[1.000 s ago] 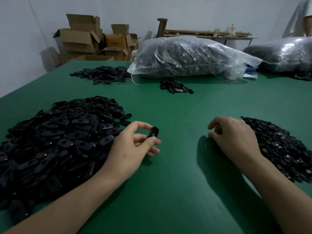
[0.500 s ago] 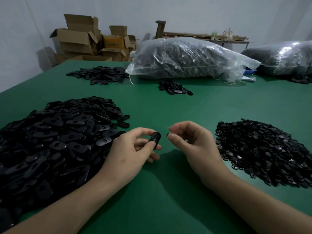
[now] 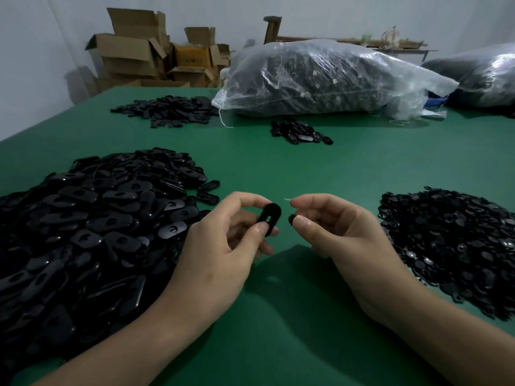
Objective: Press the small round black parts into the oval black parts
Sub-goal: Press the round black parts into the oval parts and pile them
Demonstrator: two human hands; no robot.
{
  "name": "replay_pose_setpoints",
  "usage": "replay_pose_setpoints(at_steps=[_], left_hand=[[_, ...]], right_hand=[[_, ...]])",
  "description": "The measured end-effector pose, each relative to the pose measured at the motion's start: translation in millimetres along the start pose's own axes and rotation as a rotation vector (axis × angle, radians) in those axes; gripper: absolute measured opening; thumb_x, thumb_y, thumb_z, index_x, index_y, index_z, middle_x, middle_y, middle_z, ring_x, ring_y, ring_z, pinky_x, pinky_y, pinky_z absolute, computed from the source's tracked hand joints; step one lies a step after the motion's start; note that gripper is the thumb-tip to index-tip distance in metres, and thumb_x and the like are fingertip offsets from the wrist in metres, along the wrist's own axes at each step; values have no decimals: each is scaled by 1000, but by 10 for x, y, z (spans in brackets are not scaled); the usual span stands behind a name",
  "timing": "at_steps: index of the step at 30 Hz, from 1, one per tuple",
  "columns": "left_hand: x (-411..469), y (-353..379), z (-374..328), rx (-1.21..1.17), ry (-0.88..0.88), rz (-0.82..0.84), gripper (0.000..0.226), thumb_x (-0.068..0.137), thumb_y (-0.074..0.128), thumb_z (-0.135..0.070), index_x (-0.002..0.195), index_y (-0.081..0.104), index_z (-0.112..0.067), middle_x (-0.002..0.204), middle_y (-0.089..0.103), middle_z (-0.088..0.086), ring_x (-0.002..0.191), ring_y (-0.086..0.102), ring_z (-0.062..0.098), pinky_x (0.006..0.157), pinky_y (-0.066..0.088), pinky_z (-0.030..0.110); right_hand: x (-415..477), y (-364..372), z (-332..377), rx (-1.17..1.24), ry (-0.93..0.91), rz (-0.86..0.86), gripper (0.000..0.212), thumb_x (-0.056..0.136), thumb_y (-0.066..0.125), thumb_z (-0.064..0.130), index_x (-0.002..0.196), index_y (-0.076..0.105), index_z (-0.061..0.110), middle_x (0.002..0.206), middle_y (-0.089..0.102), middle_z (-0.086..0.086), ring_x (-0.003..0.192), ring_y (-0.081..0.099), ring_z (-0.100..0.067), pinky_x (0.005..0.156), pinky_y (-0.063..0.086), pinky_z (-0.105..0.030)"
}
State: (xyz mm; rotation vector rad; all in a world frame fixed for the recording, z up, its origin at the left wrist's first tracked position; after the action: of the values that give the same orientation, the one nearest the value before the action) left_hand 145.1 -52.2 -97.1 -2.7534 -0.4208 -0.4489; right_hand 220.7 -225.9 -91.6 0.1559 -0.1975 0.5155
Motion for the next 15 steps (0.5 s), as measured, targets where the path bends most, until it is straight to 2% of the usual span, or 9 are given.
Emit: replay_pose_setpoints(at_steps=[3,5,7,9,11,15], left_hand=[[4,-17,-1,59,33,-38,41,103,57,-14,121,56,-50,100,74,-14,79,72,11,73,56,27],[6,-21,-3,77,49,-51,42,104,54,-12,120,59,-51,99,70,-15,76,68,11,72,54,22],[3,-23,-7,71,52,-52,39,104,53,-13,117,64,-48,94,68,-15,76,65,12,74,53,20],[2,-15,-7,48,50,-51,32,104,57,-17,115,66,-45,90,67,-14,75,64,13,75,55,24],[0,-7,-16,15,50,-44,25,102,63,-21,113,68,-42,88,67,-11,73,65,15,72,56,25],[-13,-2,-49,-1,68,-37,16,96,71,-24,103,73,-39,81,69,-4,64,63,9,61,51,14]], right_hand=[[-9,-4,6,22,6,16,18,79,74,18,97,77,17,81,72,4,70,62,0,58,44,-8],[-18,-4,16,25,11,22,16,78,74,17,94,77,16,80,71,3,68,61,0,58,44,-8],[-21,2,23,21,12,31,17,77,74,17,94,76,14,79,72,4,67,62,1,58,44,-8],[-25,10,29,6,8,38,18,77,74,17,94,76,13,78,72,5,67,62,1,58,44,-7],[-27,19,29,-18,11,46,17,77,74,18,93,76,14,79,72,6,69,63,0,59,44,-7],[-44,38,23,-138,4,65,17,78,74,24,94,77,21,84,73,1,79,63,-8,71,50,-16]])
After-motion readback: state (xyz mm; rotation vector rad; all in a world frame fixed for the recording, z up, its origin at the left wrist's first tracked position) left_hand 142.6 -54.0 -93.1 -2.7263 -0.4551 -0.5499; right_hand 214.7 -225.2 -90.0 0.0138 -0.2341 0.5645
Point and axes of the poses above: each hand's wrist, its own x-axis towards the middle knuckle, its own y-axis out of the palm, z = x × y, the point moved 1 cm from there along x, towards the middle knuckle
